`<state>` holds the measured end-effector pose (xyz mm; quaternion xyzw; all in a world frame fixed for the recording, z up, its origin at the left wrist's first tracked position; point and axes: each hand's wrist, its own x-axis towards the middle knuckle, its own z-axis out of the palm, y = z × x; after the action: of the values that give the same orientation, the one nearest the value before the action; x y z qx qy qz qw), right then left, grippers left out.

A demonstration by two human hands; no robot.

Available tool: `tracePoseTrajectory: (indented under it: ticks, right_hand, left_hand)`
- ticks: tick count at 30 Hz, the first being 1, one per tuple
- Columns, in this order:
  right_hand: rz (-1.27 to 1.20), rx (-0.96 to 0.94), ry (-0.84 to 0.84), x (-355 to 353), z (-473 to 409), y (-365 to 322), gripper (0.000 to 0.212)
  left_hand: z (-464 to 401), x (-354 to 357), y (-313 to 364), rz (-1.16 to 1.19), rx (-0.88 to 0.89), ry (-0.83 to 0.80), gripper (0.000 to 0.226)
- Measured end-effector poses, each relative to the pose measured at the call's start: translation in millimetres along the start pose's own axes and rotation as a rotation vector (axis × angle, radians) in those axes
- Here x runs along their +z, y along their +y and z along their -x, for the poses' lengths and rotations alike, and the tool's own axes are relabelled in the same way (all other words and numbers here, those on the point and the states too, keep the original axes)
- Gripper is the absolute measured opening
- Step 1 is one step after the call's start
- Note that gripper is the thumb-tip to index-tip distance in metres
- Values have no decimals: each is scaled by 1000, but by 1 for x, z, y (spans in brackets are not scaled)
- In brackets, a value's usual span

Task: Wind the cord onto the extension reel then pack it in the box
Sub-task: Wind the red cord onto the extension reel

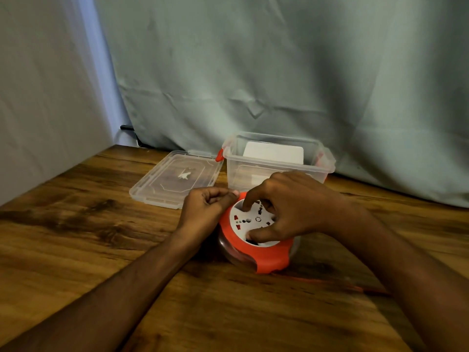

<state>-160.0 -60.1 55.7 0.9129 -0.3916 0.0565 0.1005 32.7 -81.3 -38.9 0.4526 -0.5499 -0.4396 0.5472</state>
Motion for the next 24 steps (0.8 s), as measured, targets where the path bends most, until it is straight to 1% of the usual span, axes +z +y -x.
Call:
tracePoseTrajectory:
  ticks: [3, 7, 11, 16, 24]
  right_hand:
    - [88, 2, 57, 6, 1, -1, 71]
    - [160, 42, 132, 10, 1, -6, 70]
    - [188, 136, 167, 16, -3, -7, 77]
    - [145, 279, 132, 21, -4, -4, 64]
    - [141, 466, 104, 27, -4, -9, 64]
  left_hand:
    - [0, 0, 0, -7, -4, -16, 13]
    - [0, 1, 0, -20, -12, -22, 16]
    - [-1, 0, -2, -34, -1, -30, 15]
    - [-1, 1, -2, -59, -9, -22, 13]
    - [1, 3, 0, -78, -12, -27, 16]
